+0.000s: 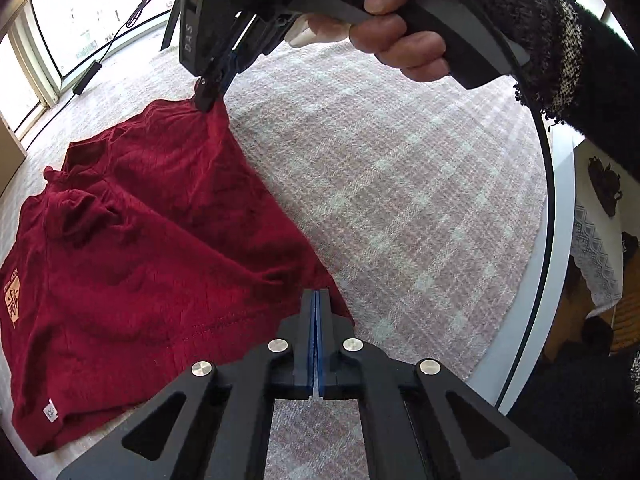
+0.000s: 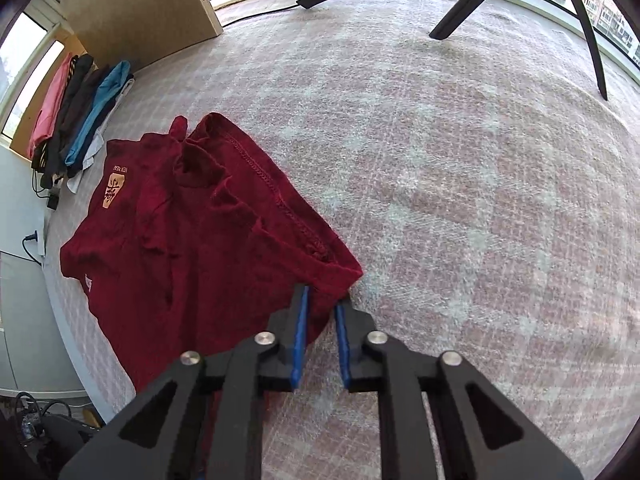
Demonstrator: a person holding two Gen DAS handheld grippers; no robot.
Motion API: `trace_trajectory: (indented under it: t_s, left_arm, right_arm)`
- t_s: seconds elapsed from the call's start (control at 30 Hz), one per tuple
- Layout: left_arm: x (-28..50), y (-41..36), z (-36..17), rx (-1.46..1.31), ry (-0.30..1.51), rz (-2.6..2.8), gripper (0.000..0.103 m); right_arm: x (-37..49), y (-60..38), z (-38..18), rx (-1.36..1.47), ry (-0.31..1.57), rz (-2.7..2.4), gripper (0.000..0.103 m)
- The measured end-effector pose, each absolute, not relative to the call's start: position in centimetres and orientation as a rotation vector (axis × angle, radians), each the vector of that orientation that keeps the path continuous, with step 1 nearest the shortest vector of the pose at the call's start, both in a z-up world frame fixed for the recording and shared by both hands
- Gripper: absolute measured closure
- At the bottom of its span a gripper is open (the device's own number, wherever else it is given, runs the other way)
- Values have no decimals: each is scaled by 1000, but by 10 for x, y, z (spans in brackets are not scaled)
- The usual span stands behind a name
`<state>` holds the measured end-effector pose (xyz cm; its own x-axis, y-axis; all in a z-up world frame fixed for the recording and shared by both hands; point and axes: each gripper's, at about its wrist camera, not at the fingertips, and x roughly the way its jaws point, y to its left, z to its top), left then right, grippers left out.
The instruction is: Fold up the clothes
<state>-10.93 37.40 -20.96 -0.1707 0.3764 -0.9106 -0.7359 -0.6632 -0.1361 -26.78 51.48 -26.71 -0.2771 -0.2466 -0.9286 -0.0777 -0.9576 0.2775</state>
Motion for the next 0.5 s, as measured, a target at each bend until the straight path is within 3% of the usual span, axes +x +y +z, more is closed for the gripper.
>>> trace_trajectory:
  t_s: [0.17,0.4,0.47,0.5]
  left_arm:
    - [-102,383,-189,-1283,288,1854,103]
    - [-99,366,-195,-1324,303,1900,101]
    - [-101,347,-189,-1329,293,1942,88]
    - [-103,342,-188,-1329,291,1951,83]
  right_arm:
    - [-251,554,-232,1730,-446,-2539,101]
    - [-262,562,-270,1857,-457,-2430,97]
    - [-260,561,-268,1842,-443,-2444,74]
    - [-260,563,-266,1819,-462,-2447,58]
